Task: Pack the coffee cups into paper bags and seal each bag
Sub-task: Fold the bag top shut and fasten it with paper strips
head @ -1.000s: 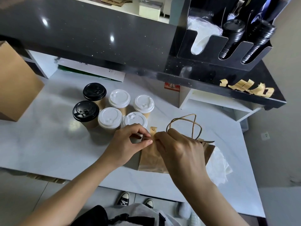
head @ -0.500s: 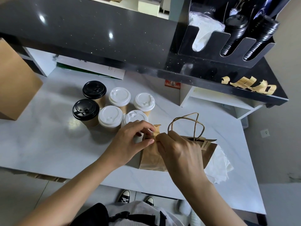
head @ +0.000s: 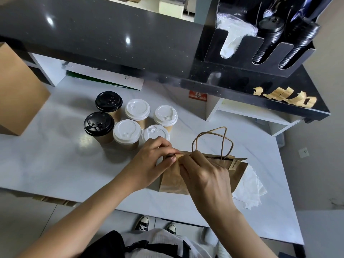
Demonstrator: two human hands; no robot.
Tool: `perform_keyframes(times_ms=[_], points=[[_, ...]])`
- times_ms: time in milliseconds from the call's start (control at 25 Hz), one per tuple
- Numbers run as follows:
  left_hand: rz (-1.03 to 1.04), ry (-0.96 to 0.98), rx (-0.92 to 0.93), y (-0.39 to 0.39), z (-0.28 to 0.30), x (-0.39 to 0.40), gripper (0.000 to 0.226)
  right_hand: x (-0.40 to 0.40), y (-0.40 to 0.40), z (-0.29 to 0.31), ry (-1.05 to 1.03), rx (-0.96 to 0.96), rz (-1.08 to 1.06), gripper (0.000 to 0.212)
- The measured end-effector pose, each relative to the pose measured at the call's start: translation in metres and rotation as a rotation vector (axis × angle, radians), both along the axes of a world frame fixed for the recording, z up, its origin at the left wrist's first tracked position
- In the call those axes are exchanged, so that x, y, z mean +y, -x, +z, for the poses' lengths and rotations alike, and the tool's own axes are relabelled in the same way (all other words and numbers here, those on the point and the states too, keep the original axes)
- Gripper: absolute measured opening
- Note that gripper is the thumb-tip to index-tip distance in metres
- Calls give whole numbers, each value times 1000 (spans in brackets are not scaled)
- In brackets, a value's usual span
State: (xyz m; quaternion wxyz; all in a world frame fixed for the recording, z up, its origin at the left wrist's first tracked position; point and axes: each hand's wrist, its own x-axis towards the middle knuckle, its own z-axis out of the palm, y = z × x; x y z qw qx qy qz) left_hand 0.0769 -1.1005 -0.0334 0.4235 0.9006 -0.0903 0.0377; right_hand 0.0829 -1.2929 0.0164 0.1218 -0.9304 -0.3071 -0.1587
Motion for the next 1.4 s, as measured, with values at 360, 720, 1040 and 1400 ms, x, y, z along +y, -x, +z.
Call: perform_keyframes(times_ms=[360, 720, 1040, 1400], points=[[-70, -153, -10, -3, 6, 0, 44, -5, -1, -32, -65, -61, -1, 20], [-39, -161, -2, -3, 5, 1, 44, -7, -3, -36, -52, -85, 31, 19], [-15, -181, -56, -7, 9, -2, 38, -12, 4, -54, -70, -104, 95, 19], [29, -267, -225, -7, 0, -11, 30, -25, 5, -70, -141, -93, 147, 35]])
